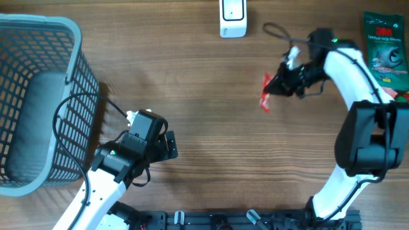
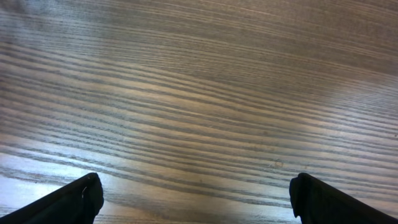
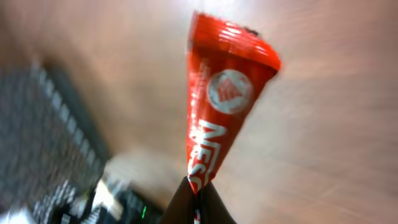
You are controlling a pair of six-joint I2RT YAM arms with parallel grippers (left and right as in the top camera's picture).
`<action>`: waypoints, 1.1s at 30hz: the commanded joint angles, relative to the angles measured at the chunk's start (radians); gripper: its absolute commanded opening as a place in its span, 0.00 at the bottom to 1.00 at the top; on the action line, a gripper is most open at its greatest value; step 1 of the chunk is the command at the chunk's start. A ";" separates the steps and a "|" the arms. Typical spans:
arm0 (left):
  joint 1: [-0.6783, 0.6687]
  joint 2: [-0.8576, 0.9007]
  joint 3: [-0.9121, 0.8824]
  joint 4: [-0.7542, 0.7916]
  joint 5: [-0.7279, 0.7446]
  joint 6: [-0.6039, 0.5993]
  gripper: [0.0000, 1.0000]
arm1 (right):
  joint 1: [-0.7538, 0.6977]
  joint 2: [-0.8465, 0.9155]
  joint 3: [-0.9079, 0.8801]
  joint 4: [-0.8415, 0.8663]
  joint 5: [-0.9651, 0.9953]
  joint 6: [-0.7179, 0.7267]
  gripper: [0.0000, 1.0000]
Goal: Scan the item barcode
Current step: 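Carry the red sachet with the right gripper to the scanner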
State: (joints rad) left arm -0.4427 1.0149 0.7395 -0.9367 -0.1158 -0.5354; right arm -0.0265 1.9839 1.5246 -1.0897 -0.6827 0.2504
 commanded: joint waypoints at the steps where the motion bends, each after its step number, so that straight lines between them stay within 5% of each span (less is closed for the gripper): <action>1: -0.004 0.001 0.004 0.000 -0.016 0.011 1.00 | 0.011 -0.023 0.150 0.084 0.222 0.151 0.05; 8: -0.004 0.001 0.004 0.000 -0.016 0.011 1.00 | 0.138 -0.007 0.180 0.442 0.600 0.460 0.05; 19: -0.004 0.001 0.004 0.000 -0.016 0.011 1.00 | 0.278 0.217 0.208 1.030 0.821 0.628 0.05; 26: -0.004 0.001 0.004 0.000 -0.016 0.011 1.00 | 0.280 0.426 0.457 1.019 0.787 0.663 0.05; 33: -0.005 0.001 0.004 0.000 -0.016 0.011 1.00 | 0.277 0.439 0.469 1.019 0.819 0.694 0.05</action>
State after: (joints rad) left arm -0.4427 1.0157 0.7395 -0.9367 -0.1158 -0.5354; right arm 0.2527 2.4088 1.9656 -0.0677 0.1097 0.9241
